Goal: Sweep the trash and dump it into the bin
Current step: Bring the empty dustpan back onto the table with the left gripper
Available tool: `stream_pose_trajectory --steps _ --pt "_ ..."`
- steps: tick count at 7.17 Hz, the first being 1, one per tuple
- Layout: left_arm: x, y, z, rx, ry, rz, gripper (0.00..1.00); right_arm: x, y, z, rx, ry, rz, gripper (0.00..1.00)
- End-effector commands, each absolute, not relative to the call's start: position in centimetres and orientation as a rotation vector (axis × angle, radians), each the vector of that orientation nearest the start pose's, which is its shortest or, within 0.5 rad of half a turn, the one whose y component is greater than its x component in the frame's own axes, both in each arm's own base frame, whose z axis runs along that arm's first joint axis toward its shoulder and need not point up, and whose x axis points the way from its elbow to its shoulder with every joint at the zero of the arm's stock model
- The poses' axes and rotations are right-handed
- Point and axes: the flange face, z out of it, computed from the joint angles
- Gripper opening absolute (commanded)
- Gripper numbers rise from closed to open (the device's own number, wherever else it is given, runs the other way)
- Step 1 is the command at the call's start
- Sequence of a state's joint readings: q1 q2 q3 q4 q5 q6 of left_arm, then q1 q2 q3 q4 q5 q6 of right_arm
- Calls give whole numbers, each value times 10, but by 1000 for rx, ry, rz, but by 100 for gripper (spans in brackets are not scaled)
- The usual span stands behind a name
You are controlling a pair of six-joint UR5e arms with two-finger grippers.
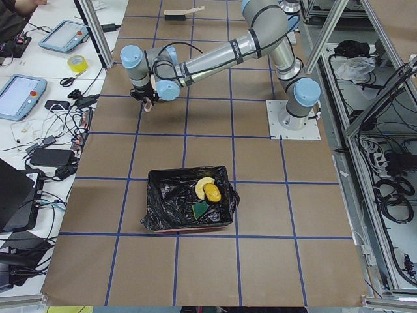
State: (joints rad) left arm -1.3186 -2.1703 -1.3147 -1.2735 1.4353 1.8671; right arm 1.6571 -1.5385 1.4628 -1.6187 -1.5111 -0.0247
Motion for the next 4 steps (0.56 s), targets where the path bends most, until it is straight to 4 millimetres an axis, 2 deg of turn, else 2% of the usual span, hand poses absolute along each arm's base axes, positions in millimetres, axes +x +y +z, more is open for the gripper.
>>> stream_pose_trajectory --steps 1,3,4 --pt "53 -717 260 -2149 -2101 117 0 184 -500 532 -185 3065 -191 100" --pt "82 -707 235 -2093 -2101 98 0 184 -500 533 -180 3065 -193 100" --pt "82 -709 231 -2096 -2101 100 0 183 -500 532 -182 3068 -191 100"
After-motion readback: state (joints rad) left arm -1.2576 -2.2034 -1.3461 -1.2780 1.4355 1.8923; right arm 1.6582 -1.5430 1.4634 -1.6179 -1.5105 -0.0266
